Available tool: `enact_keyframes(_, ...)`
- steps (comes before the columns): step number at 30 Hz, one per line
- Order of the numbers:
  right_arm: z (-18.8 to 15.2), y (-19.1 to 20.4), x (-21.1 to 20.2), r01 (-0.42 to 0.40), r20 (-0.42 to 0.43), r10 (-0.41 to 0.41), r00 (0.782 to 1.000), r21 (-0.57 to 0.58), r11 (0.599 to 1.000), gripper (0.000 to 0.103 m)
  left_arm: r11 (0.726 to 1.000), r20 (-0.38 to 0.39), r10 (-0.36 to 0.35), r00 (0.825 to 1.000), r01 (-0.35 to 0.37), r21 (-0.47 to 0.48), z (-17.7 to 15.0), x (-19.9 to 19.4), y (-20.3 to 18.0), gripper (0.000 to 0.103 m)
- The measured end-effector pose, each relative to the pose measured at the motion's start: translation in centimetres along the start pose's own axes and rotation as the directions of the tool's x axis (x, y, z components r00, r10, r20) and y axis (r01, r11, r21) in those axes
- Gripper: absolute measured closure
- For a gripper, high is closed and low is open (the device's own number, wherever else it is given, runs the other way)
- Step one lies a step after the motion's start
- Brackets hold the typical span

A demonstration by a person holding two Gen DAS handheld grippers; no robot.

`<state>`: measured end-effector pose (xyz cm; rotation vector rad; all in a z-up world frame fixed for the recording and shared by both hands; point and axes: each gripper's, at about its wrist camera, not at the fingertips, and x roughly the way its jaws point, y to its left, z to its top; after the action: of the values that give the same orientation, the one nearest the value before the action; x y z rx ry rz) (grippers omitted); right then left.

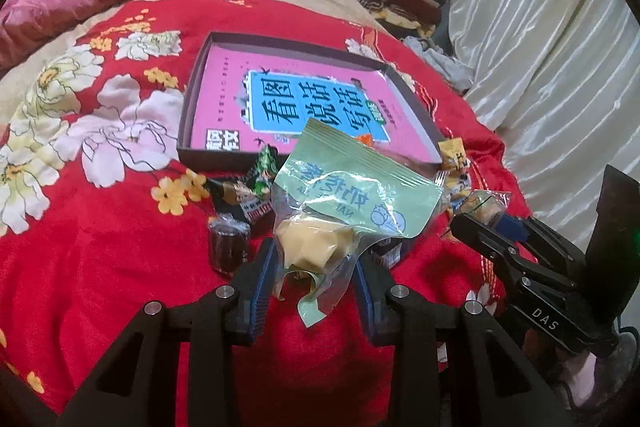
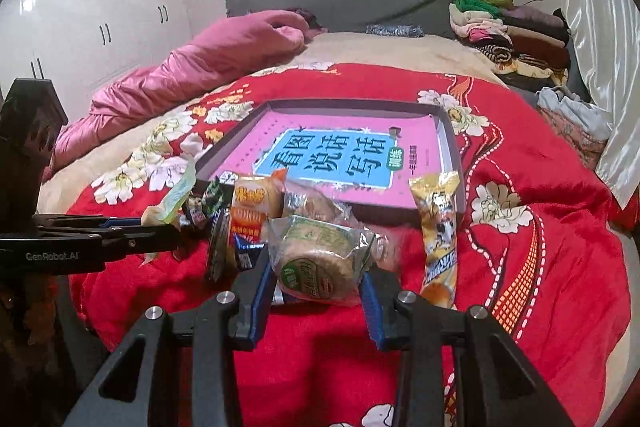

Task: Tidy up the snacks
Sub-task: 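Carry both held pastry bags up and over the grey tray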

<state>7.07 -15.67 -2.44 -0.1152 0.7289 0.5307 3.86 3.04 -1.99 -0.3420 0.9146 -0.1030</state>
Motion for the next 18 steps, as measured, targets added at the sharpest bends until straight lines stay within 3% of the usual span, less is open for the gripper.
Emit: enact_keyframes(18, 2.7, -1.5, 0.8, -0.007, 0.100, 0.005, 0.995, 0.022, 1.000, 0.064, 0.998, 0.049, 0.056, 0.997, -0.055, -0.021, 2.4, -0.1, 0.4, 0.066)
